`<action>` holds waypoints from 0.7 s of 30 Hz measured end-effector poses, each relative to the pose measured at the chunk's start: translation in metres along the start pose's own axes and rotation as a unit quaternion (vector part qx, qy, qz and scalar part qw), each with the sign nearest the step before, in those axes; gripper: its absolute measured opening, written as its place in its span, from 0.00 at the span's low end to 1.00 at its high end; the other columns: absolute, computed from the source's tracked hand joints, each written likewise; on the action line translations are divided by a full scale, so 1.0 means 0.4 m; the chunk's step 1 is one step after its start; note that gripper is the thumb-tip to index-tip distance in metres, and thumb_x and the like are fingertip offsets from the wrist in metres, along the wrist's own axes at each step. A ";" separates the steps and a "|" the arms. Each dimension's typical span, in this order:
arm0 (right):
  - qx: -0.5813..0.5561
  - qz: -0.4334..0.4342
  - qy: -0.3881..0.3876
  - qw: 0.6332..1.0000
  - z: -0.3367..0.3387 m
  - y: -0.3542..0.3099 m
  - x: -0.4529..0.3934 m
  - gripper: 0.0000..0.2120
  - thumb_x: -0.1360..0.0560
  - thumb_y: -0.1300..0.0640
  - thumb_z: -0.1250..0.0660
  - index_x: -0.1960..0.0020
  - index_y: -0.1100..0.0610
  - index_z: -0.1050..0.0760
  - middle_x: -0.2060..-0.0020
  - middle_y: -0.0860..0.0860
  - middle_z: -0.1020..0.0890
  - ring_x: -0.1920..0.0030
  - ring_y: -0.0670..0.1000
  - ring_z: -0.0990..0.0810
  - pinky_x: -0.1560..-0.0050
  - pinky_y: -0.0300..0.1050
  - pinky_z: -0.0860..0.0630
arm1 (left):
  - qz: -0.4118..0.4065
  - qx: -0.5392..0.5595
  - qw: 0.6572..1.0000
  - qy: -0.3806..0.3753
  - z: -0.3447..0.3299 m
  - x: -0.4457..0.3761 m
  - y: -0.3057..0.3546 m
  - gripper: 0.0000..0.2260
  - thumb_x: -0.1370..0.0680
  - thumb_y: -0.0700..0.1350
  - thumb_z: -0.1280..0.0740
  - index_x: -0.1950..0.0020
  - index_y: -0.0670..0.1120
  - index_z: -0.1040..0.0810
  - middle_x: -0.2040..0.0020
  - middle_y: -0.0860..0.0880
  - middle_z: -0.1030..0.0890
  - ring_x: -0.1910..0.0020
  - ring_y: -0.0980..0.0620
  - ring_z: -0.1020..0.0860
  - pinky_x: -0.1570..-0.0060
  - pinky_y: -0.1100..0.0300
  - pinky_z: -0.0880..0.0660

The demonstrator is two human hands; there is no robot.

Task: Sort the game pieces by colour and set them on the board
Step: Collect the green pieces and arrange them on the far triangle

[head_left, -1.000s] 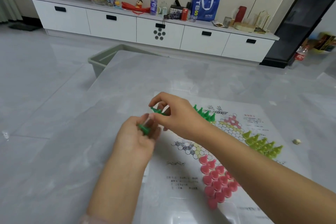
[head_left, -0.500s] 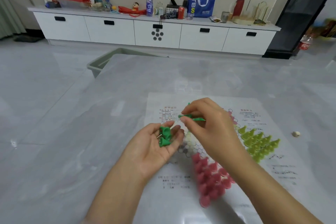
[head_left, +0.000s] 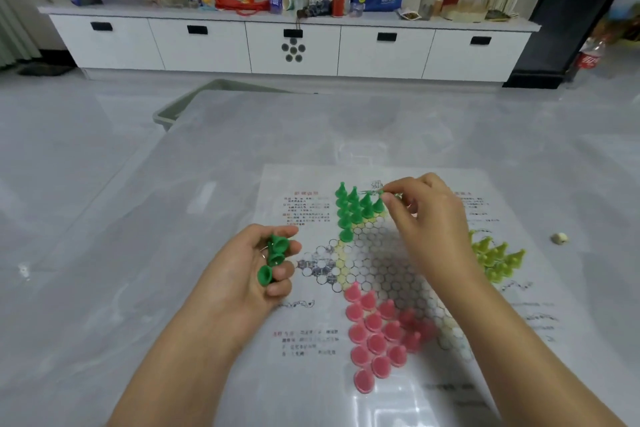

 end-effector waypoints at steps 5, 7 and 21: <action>-0.011 -0.045 -0.072 0.996 -0.052 0.031 0.007 0.06 0.25 0.58 0.36 0.52 0.57 0.21 0.68 0.40 0.24 0.67 0.38 0.26 0.61 0.27 0.27 | 0.003 -0.014 1.000 -0.013 -0.004 -0.002 -0.003 0.08 0.26 0.40 0.42 0.55 0.41 0.25 0.72 0.48 0.25 0.82 0.56 0.38 0.84 0.69 0.45; 0.019 -0.042 -0.109 0.993 -0.081 0.038 0.015 0.06 0.25 0.58 0.36 0.52 0.57 0.22 0.64 0.46 0.20 0.64 0.44 0.24 0.56 0.36 0.25 | -0.004 -0.012 1.000 -0.007 0.004 -0.004 0.004 0.08 0.26 0.40 0.42 0.56 0.41 0.24 0.72 0.49 0.25 0.82 0.56 0.38 0.84 0.69 0.45; 0.038 -0.046 -0.138 0.989 -0.120 0.067 0.021 0.06 0.27 0.58 0.33 0.51 0.57 0.22 0.61 0.47 0.22 0.61 0.44 0.27 0.63 0.30 0.34 | -0.023 -0.013 1.000 0.007 0.014 -0.001 0.022 0.08 0.26 0.40 0.43 0.57 0.42 0.24 0.74 0.49 0.25 0.82 0.56 0.38 0.83 0.69 0.45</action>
Point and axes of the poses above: each hand's wrist, its own x-axis away from the middle knuckle, its own z-axis out of the back of the hand, y = z × x, the point moved 9 cm from there along -x, towards the middle knuckle
